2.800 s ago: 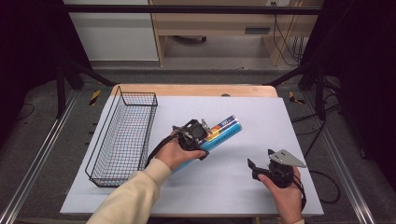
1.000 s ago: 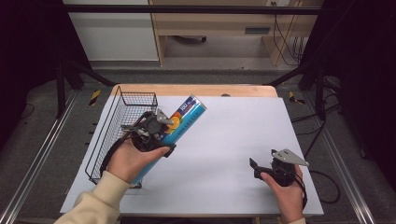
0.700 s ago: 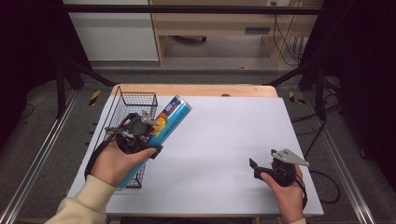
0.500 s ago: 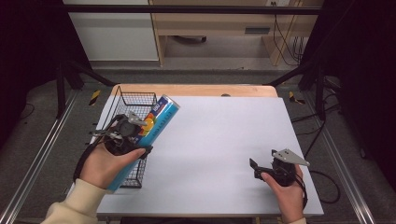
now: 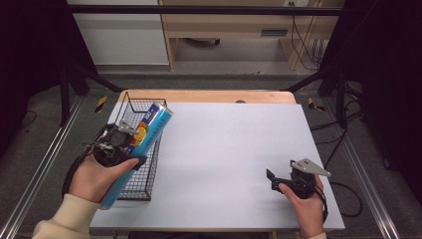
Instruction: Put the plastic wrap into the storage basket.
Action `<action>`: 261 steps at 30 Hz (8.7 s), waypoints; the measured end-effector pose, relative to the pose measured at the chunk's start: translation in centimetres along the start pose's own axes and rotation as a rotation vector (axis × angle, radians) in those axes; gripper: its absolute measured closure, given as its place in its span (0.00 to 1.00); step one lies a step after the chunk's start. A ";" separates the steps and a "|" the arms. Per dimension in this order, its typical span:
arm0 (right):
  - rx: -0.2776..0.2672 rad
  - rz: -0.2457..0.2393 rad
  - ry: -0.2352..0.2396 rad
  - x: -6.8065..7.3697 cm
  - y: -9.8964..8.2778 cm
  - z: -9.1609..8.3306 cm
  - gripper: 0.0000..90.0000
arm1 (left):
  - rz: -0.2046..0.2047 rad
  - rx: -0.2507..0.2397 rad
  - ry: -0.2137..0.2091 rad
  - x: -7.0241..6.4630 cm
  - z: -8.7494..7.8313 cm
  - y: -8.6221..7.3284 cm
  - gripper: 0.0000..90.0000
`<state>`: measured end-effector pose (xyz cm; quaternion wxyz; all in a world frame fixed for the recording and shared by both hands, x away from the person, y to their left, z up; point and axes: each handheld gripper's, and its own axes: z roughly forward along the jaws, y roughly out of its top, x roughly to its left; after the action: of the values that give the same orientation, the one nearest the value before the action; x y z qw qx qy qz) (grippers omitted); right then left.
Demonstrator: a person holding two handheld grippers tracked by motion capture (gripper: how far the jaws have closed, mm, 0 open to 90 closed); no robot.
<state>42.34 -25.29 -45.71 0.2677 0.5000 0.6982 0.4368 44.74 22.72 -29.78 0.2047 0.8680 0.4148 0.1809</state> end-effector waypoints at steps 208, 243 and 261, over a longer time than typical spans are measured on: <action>0.040 -0.022 0.057 0.3 0.0 0.4 0.07 | -0.176 0.107 0.134 3.7 6.6 -1.3 0.12; 0.039 -0.031 0.038 0.3 0.0 0.3 0.07 | 0.058 -0.172 0.090 -7.6 3.5 3.9 0.11; 0.028 -0.014 0.017 -0.3 0.0 -0.1 0.07 | 0.110 -0.200 0.040 -10.7 4.7 5.7 0.11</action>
<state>42.41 -25.60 -45.68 0.2578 0.4950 0.7101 0.4292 44.35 10.04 -32.42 0.2715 0.8609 0.3505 0.2496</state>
